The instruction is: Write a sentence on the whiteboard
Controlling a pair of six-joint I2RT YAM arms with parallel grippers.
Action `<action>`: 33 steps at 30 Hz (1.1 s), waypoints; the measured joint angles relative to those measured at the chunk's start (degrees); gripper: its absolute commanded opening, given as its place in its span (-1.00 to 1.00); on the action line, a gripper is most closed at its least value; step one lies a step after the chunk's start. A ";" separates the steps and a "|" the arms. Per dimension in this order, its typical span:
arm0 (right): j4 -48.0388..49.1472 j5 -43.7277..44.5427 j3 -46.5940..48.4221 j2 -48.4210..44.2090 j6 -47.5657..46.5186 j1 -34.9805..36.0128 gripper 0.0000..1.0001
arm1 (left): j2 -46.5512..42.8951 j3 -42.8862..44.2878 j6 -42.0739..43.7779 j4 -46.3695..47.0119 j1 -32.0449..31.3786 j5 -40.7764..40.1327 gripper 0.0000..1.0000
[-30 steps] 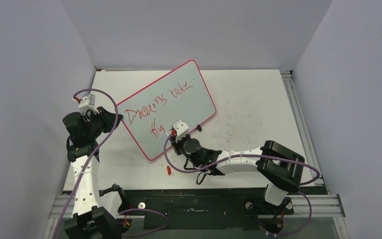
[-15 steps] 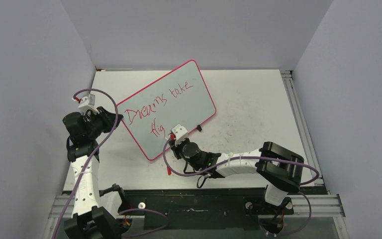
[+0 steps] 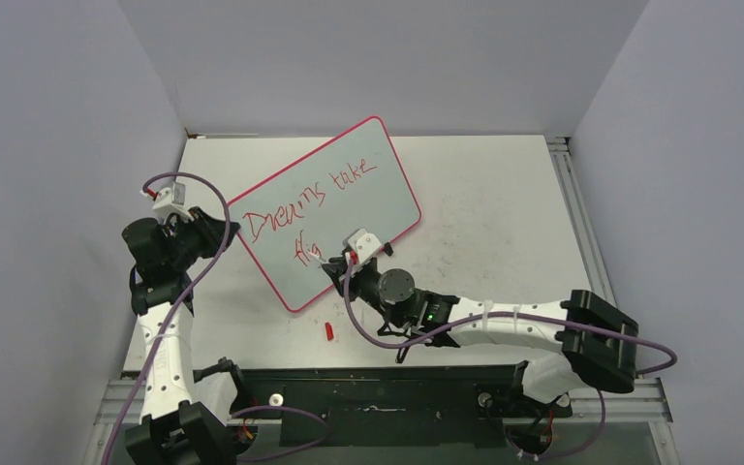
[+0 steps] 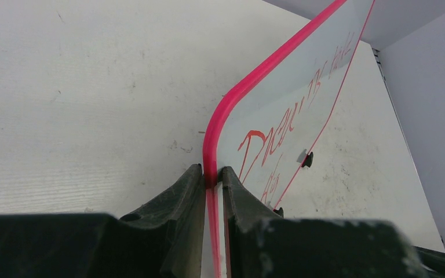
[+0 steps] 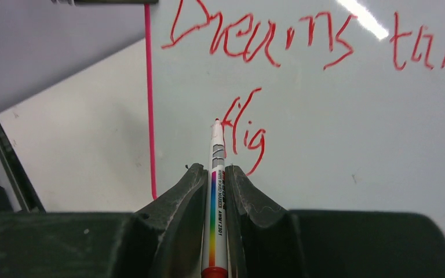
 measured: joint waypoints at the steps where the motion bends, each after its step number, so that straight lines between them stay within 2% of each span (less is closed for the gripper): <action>1: 0.00 0.00 0.00 -1.60 -0.09 0.00 -0.89 | 0.00 0.00 0.00 0.02 0.00 0.00 -0.74; 8: -2.16 -0.39 0.02 -5.73 -1.16 -0.81 -0.89 | 0.00 0.00 0.00 0.02 0.00 0.02 -0.74; 14: -5.16 -3.48 0.15 -5.16 -1.11 -6.10 -0.89 | 0.00 0.00 0.02 0.11 -0.17 -0.02 -0.74; 20: -6.21 -5.44 1.70 -2.19 -1.05 -9.68 -0.89 | 0.00 0.00 0.02 0.13 -0.28 -0.09 -0.74; 33: -5.60 -4.87 5.29 5.09 -1.33 -8.98 -0.89 | 0.02 0.00 0.04 0.13 -0.37 -0.24 -0.74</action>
